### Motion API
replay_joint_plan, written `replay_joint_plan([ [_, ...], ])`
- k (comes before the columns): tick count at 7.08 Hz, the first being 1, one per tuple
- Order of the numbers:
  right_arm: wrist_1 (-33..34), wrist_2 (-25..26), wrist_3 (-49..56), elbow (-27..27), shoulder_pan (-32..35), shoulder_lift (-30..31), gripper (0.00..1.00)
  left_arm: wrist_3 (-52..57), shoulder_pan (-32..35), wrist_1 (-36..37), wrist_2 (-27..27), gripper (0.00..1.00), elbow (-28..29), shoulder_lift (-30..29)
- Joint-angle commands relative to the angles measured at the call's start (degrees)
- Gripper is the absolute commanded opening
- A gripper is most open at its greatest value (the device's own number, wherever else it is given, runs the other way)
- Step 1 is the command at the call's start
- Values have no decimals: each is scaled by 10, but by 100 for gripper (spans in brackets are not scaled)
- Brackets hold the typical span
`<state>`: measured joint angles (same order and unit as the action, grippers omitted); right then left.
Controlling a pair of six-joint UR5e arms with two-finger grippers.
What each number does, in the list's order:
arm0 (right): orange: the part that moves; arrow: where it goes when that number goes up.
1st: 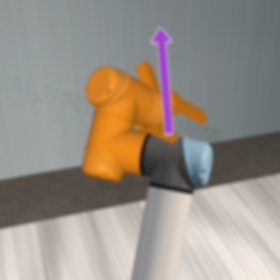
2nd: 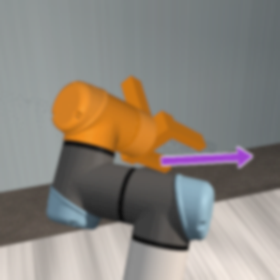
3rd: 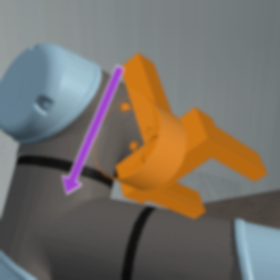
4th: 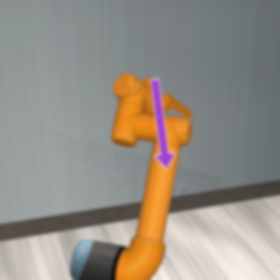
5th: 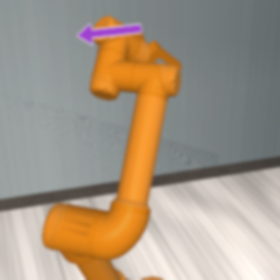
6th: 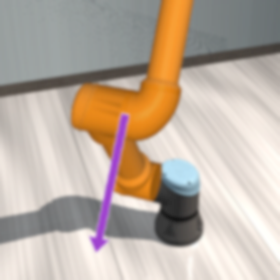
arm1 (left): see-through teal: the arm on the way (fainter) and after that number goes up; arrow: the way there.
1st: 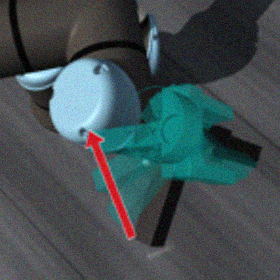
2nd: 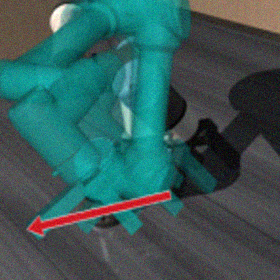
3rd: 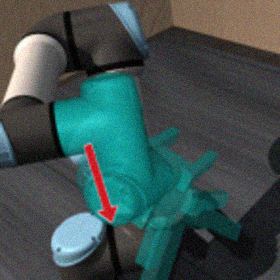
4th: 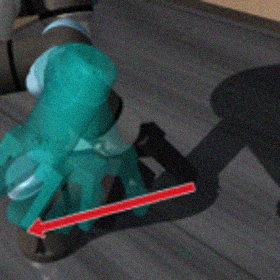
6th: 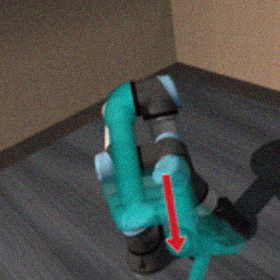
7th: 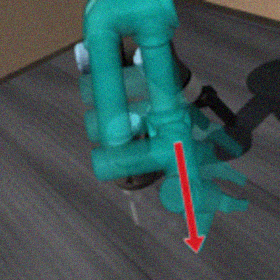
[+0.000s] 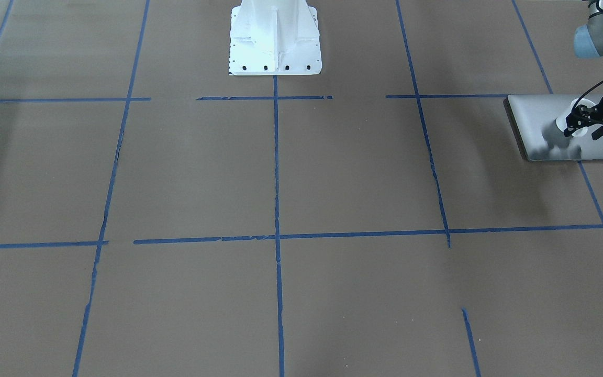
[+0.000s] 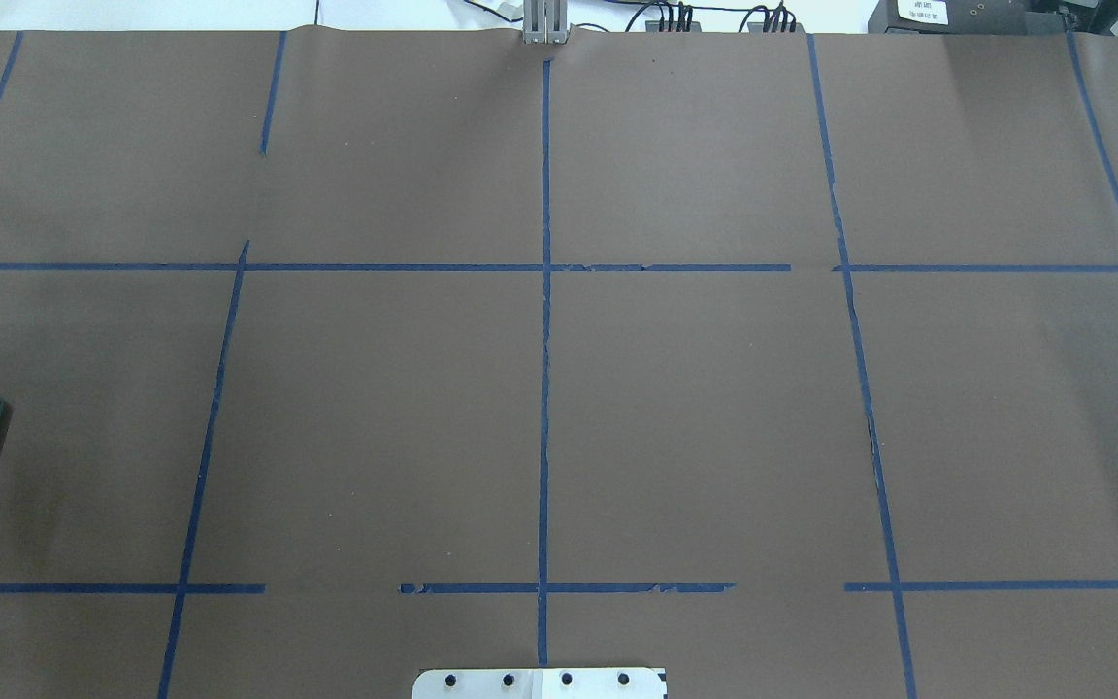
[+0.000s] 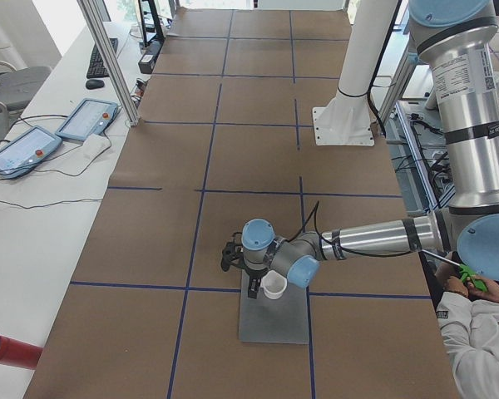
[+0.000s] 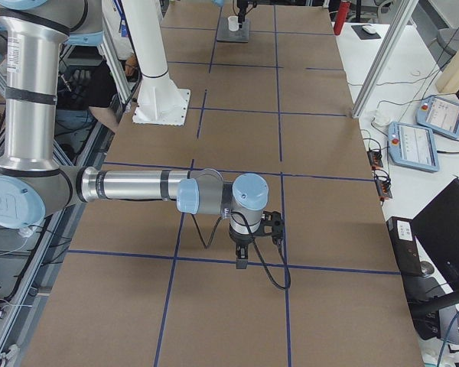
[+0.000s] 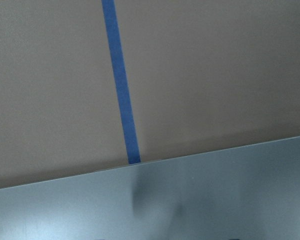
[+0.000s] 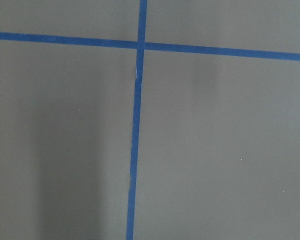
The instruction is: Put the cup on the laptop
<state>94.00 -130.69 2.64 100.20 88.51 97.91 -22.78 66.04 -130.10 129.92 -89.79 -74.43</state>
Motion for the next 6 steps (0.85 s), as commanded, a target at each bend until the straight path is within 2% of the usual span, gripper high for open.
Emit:
replay_joint_plan([
  [1, 0, 0, 0, 0, 0, 0, 100, 2, 9, 5, 43, 100, -88, 32],
  [2, 0, 1, 0, 0, 0, 0, 100, 29, 40, 12, 65, 100, -112, 45],
  [3, 0, 0, 0, 0, 0, 0, 100, 88, 91, 54, 74, 100, -129, 46],
  [4, 0, 0, 0, 0, 0, 0, 100, 196, 151, 167, 74, 100, -157, 40],
  [5, 0, 0, 0, 0, 0, 0, 100, 313, 229, 315, 66, 100, -183, 27],
  [6, 0, 0, 0, 0, 0, 0, 100, 378, 281, 425, 47, 100, -186, -21],
])
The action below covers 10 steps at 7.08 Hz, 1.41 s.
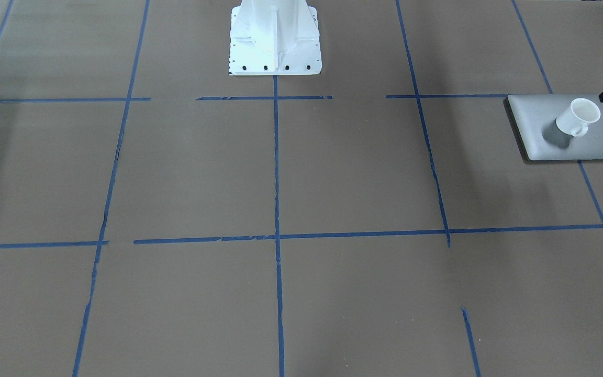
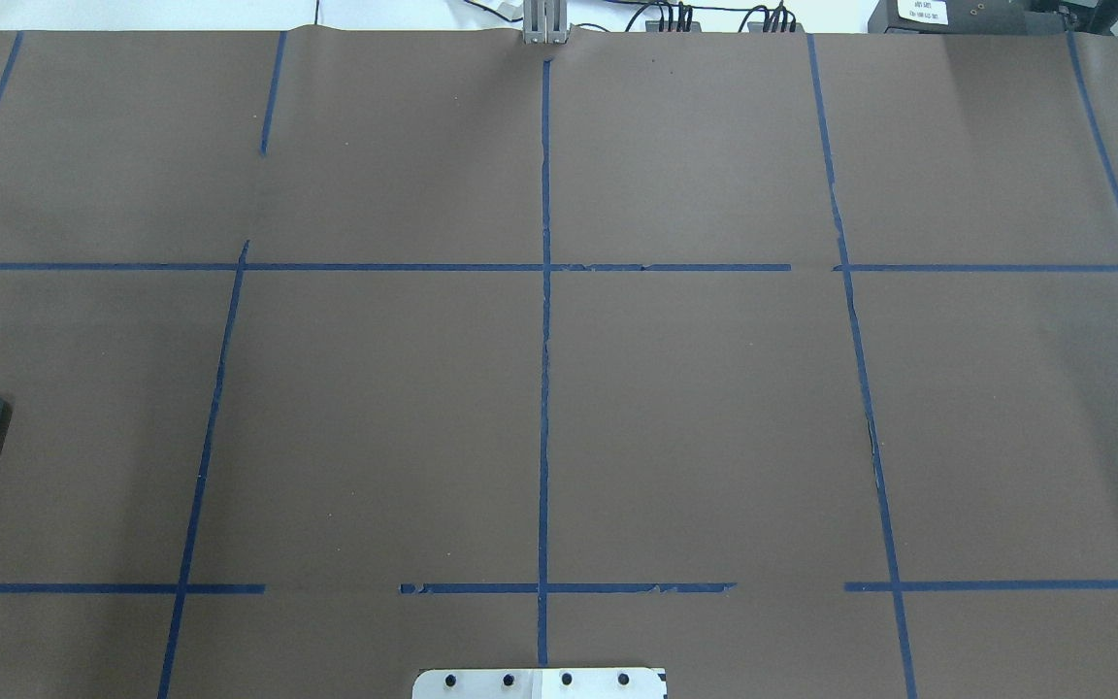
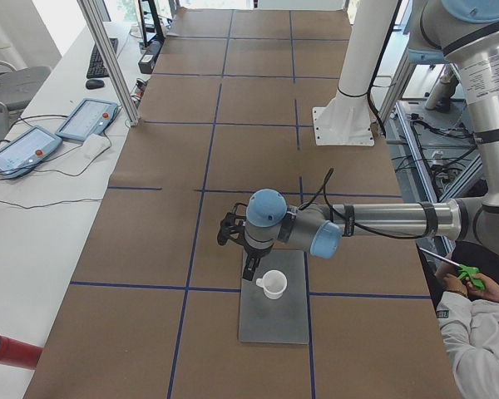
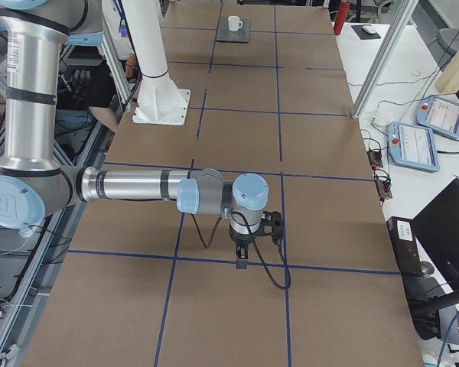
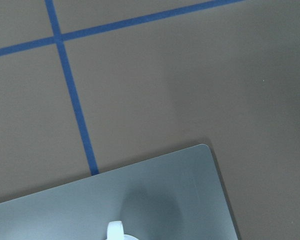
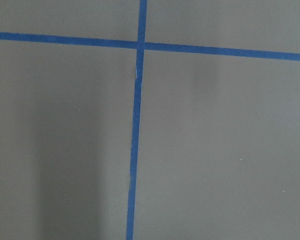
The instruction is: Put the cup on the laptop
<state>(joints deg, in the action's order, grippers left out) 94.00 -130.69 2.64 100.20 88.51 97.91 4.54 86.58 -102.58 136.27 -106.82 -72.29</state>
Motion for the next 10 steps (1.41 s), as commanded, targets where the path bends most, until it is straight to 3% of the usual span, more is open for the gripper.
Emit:
replay_joint_plan([
  [1, 0, 0, 0, 0, 0, 0, 100, 141, 96, 208, -29, 100, -17, -58],
  [3, 0, 0, 0, 0, 0, 0, 100, 138, 102, 208, -36, 100, -16, -14],
  [6, 0, 1, 0, 0, 0, 0, 100, 135, 102, 203, -30, 100, -16, -20],
  [8, 0, 0, 0, 0, 0, 0, 100, 96, 102, 209, 30, 100, -21, -20],
  [10, 0, 0, 0, 0, 0, 0, 100, 42, 99, 199, -9, 100, -24, -26],
])
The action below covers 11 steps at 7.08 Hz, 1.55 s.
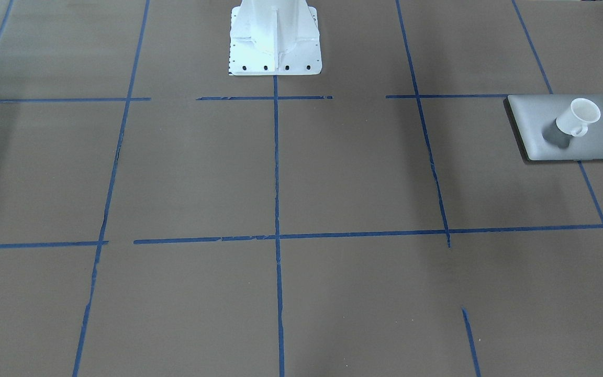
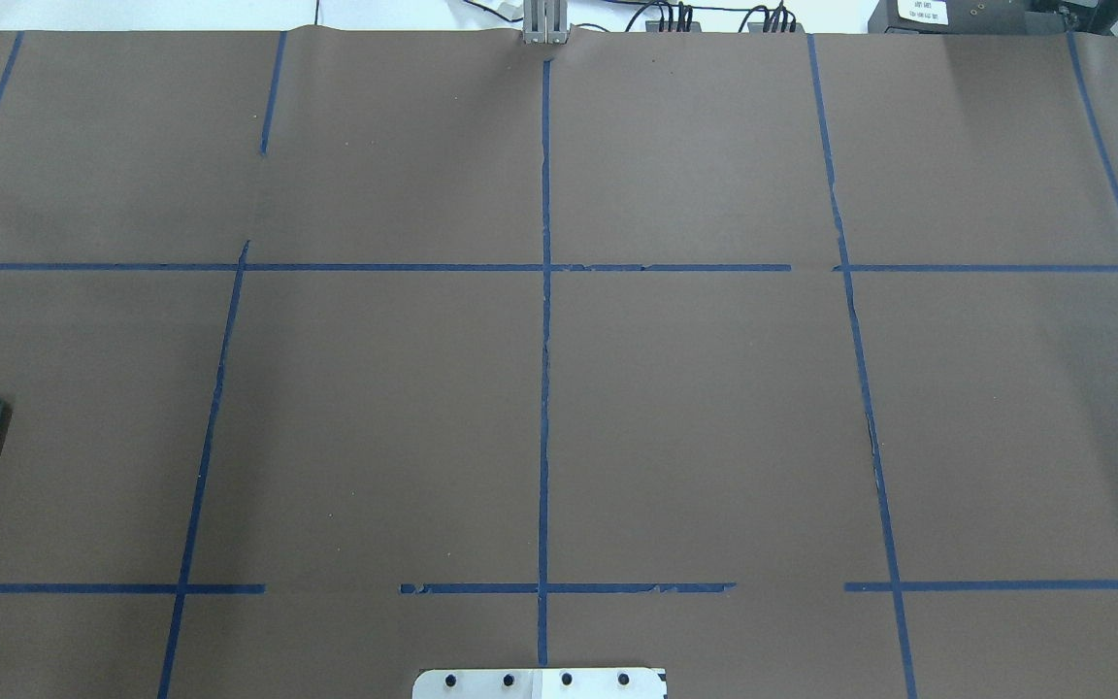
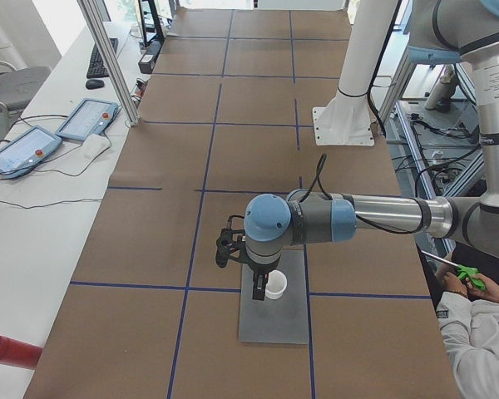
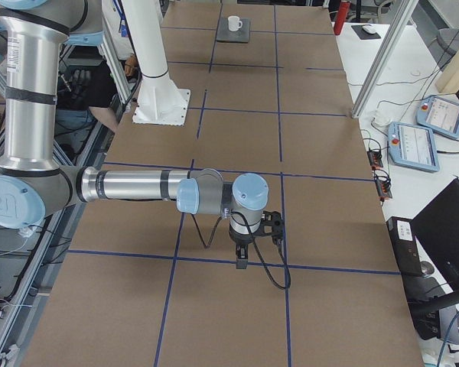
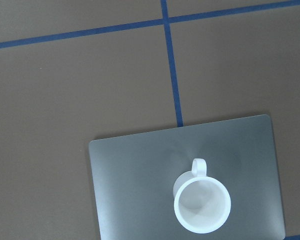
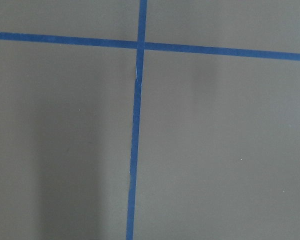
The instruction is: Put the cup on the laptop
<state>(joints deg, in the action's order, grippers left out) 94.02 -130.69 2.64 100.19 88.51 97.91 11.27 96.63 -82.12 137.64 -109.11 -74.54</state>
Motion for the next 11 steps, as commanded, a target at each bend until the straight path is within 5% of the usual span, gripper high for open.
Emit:
replay_joint_plan([
  [1, 0, 1, 0, 0, 0, 0, 100, -25, -1, -5, -42, 100, -1, -9],
  [11, 0, 0, 0, 0, 0, 0, 100, -23, -21, -6, -36, 100, 21, -33],
])
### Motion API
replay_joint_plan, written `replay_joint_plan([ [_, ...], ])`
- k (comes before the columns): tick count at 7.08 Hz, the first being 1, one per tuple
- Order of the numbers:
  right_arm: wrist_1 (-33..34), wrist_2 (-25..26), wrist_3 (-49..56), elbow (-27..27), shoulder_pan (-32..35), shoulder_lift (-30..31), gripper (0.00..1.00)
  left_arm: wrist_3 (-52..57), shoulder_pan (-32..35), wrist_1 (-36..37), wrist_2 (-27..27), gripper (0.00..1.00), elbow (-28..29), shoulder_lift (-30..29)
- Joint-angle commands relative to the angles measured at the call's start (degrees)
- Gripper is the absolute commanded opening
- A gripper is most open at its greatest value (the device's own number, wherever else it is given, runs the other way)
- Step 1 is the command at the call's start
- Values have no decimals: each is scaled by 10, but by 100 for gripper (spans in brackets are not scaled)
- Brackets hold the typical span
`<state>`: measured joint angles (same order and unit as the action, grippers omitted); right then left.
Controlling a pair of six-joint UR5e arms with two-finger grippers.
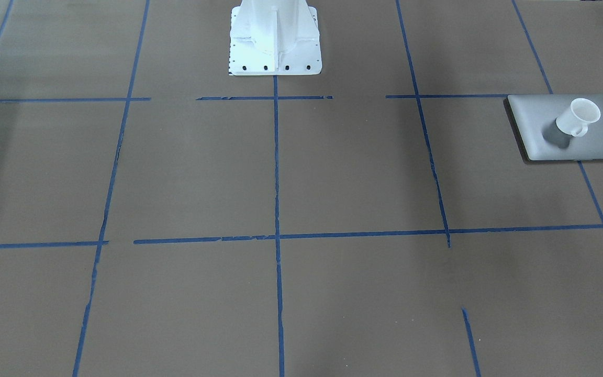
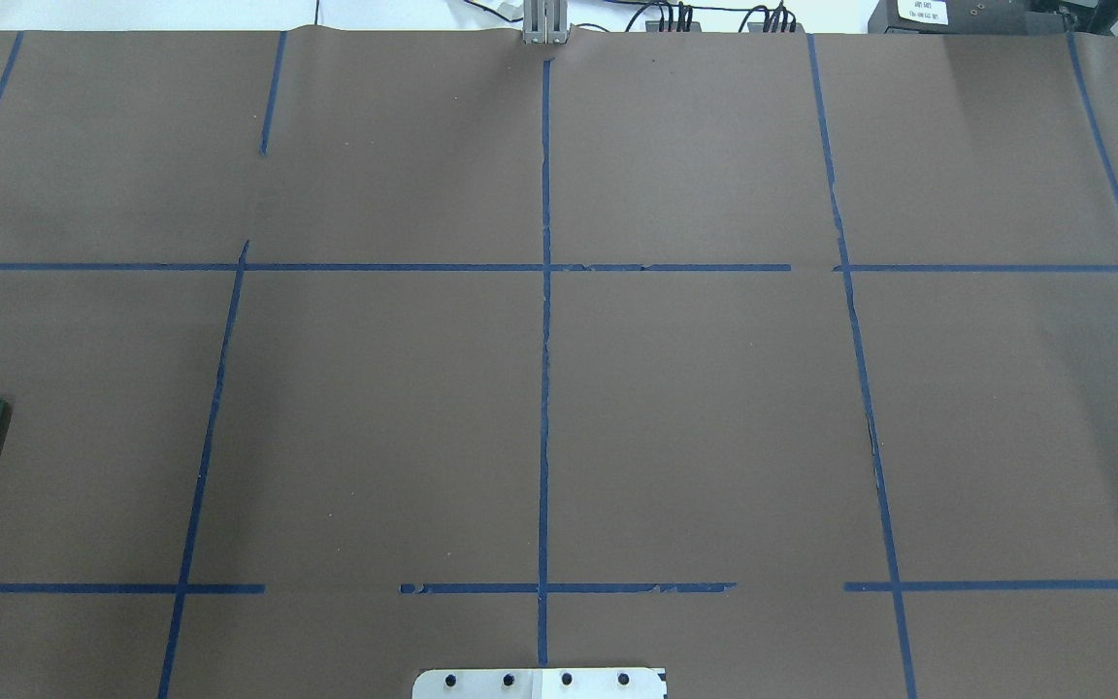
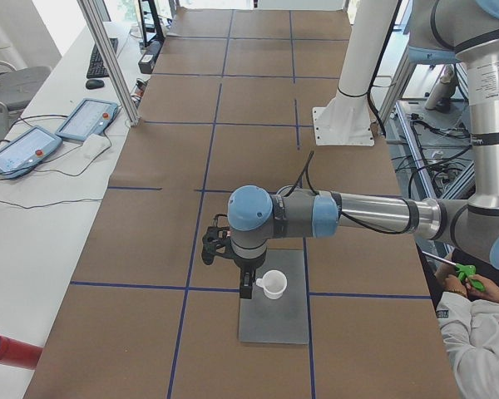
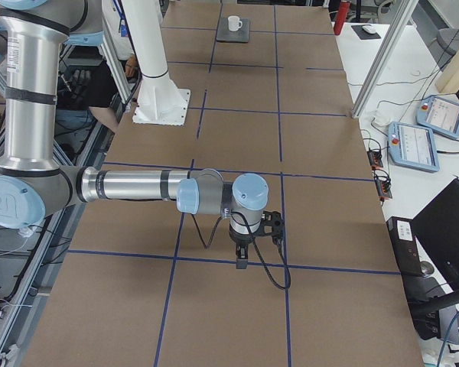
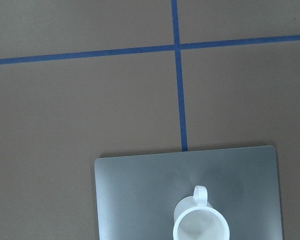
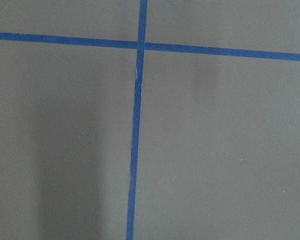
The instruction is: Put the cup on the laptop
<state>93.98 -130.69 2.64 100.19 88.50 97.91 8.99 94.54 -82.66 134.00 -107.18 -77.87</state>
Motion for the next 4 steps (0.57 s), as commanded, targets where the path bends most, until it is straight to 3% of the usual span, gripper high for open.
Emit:
replay_joint_plan([
  [1, 1, 0, 0, 0, 0, 0, 100, 1, -1, 0, 0, 100, 1, 0],
  [4, 1, 0, 0, 0, 0, 0, 100, 0, -1, 0, -1, 100, -2, 0],
])
